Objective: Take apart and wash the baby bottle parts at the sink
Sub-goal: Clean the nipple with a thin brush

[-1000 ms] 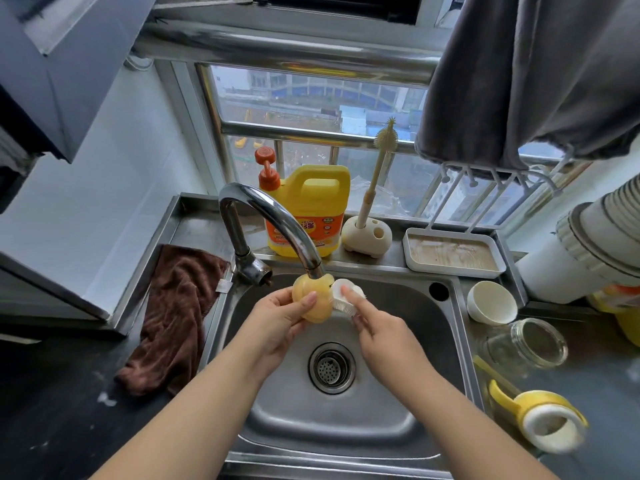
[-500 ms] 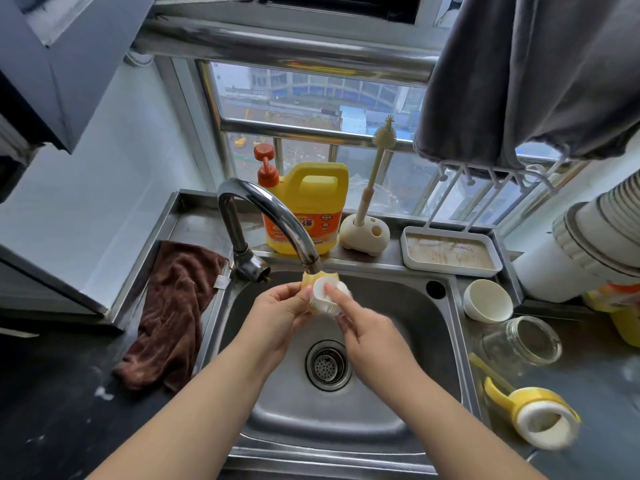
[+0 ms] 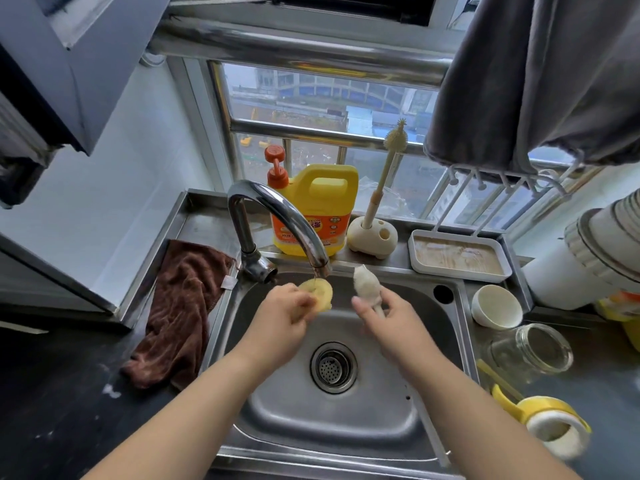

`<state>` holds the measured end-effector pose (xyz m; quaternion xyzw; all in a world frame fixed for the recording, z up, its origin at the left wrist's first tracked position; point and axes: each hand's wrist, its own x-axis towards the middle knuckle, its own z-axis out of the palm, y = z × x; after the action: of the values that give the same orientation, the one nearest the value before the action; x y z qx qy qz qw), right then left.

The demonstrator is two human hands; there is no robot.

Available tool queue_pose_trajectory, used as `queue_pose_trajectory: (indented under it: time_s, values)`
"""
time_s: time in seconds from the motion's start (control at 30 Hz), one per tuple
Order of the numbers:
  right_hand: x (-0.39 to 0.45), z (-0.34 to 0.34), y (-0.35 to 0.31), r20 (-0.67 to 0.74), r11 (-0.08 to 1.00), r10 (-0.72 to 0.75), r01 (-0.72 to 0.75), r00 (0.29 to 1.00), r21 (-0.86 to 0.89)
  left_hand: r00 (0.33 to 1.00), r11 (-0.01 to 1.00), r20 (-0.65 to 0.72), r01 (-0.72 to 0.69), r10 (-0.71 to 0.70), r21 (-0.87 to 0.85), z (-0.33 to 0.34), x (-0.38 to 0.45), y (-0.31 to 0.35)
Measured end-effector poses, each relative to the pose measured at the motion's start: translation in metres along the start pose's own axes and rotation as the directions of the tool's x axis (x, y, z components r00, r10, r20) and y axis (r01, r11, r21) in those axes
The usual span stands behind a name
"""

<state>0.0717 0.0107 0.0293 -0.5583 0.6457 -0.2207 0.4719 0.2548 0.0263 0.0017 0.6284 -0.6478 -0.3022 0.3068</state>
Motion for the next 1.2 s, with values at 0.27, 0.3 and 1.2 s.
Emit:
queue_pose_trajectory:
  time_s: [0.27, 0.3, 1.2]
  values:
    - [0.013, 0.022, -0.011, 0.102, 0.982, 0.083, -0.099, 0.991, 0.160, 0.994, 0.984, -0.020, -0.110, 0.108, -0.139, 0.003, -0.015, -0.009]
    - [0.013, 0.023, -0.011, 0.097, 0.979, 0.083, -0.099, 0.992, 0.176, 1.000, 0.968, -0.022, -0.022, 0.017, -0.251, 0.001, -0.017, -0.007]
    - [-0.012, 0.016, -0.022, 0.266, 0.480, -0.349, 0.415, 0.898, -0.773, 0.888, 0.432, 0.302, 0.437, -0.347, -0.789, -0.010, 0.006, 0.017]
